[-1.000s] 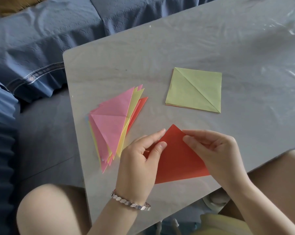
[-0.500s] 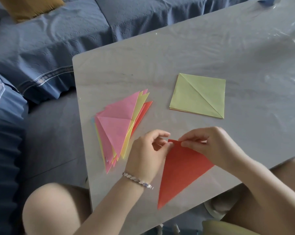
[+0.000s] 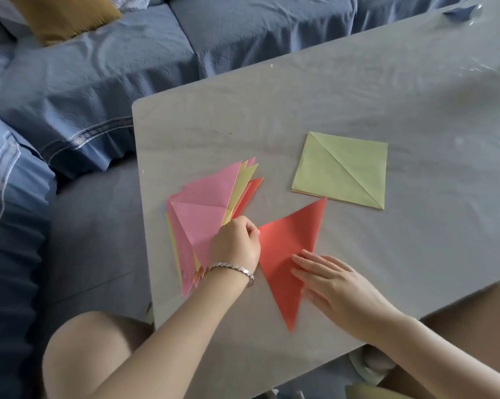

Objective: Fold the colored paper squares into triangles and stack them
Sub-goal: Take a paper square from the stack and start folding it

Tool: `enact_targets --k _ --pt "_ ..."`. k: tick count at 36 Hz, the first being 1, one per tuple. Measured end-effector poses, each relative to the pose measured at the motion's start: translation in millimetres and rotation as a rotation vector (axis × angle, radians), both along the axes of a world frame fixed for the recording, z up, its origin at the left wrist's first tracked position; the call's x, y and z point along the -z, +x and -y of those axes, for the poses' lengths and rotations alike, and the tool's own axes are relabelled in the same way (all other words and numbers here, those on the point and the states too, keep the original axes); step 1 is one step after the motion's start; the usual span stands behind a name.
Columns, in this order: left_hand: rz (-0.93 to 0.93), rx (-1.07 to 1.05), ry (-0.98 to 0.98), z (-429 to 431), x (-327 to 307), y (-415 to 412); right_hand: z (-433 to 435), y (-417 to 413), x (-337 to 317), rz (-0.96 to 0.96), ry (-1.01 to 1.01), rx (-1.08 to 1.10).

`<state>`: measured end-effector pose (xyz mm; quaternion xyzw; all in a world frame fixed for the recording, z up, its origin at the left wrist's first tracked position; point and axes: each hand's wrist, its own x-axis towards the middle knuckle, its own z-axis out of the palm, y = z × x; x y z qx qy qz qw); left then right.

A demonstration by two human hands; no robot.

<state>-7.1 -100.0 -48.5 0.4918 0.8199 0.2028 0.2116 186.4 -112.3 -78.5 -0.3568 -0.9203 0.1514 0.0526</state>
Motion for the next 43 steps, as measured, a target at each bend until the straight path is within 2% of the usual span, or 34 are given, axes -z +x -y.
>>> enact_targets --k 6,11,18,25,29,43 --pt "-0.034 0.020 -0.021 -1.7 6.3 1.0 -24.7 9.2 6.7 0.093 0.036 0.162" --pt "-0.004 0.000 -0.009 -1.6 6.1 2.6 -59.1 2.7 13.9 0.055 0.130 0.330" --pt "-0.005 -0.016 0.011 0.5 6.2 2.6 -80.2 -8.7 8.4 0.051 0.085 0.453" --pt "-0.004 -0.019 0.007 1.7 7.7 2.5 -68.2 -8.4 2.1 0.155 -0.040 0.447" --pt "-0.014 -0.023 0.010 1.4 8.3 2.3 -44.7 -11.8 -4.5 0.220 -0.101 0.354" --pt "-0.013 -0.006 0.042 1.6 11.4 1.2 9.6 -20.3 0.5 0.282 -0.087 0.100"
